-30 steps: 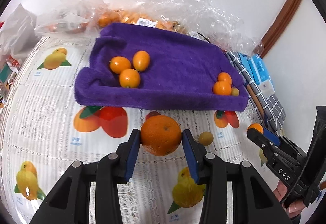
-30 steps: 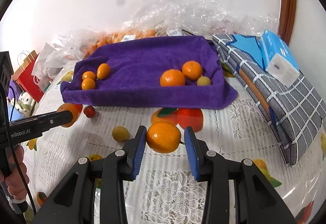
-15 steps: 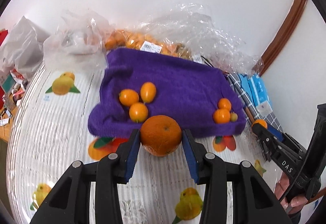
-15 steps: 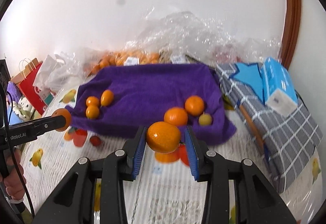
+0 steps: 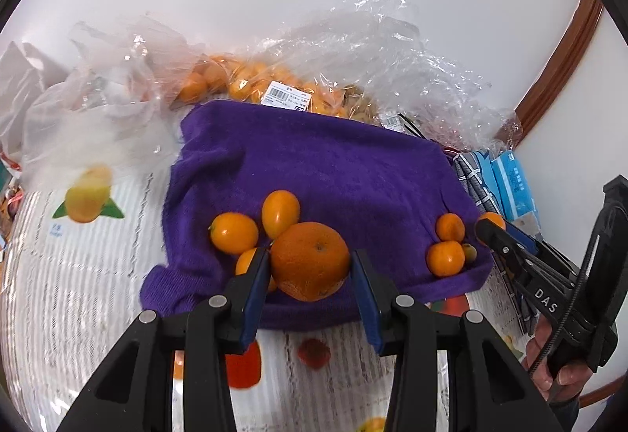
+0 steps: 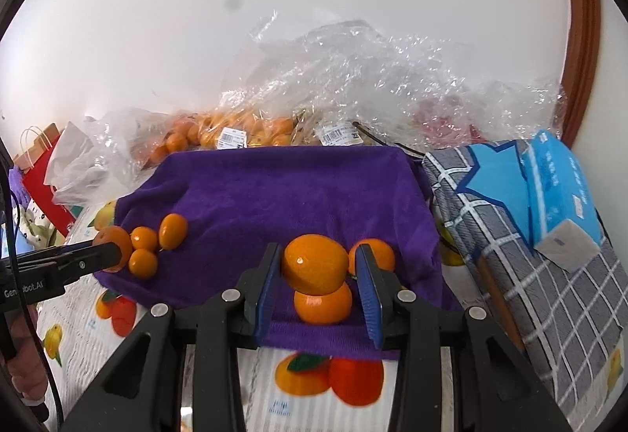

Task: Organize fruits
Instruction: 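Lower both held mandarins onto the purple towel and open both tools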

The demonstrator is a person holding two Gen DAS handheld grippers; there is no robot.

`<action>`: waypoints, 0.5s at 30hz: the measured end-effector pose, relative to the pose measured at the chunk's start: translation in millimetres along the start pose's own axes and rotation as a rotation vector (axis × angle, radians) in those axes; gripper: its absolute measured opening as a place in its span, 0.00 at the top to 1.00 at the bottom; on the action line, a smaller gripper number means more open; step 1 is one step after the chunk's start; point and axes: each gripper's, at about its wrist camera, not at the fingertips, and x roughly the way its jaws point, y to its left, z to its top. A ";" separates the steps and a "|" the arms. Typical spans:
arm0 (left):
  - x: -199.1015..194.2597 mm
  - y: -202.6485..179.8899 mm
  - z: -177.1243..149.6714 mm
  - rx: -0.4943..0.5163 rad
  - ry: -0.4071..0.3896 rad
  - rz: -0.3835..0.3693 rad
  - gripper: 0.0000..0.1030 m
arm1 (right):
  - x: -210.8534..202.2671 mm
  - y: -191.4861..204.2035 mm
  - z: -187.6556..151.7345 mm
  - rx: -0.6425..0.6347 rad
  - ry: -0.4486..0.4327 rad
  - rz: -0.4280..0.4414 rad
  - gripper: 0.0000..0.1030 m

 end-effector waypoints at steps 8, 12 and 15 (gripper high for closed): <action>27.8 -0.8 3.4 0.016 0.024 -0.023 0.61 | 35.9 -0.3 3.7 -0.006 0.032 0.007 0.63; 36.7 -1.8 3.6 0.029 0.031 -0.017 0.61 | 49.5 -0.7 2.8 -0.008 0.052 0.007 0.63; 42.7 -3.5 2.5 0.040 0.035 -0.013 0.61 | 55.8 1.1 2.3 -0.016 0.057 0.008 0.63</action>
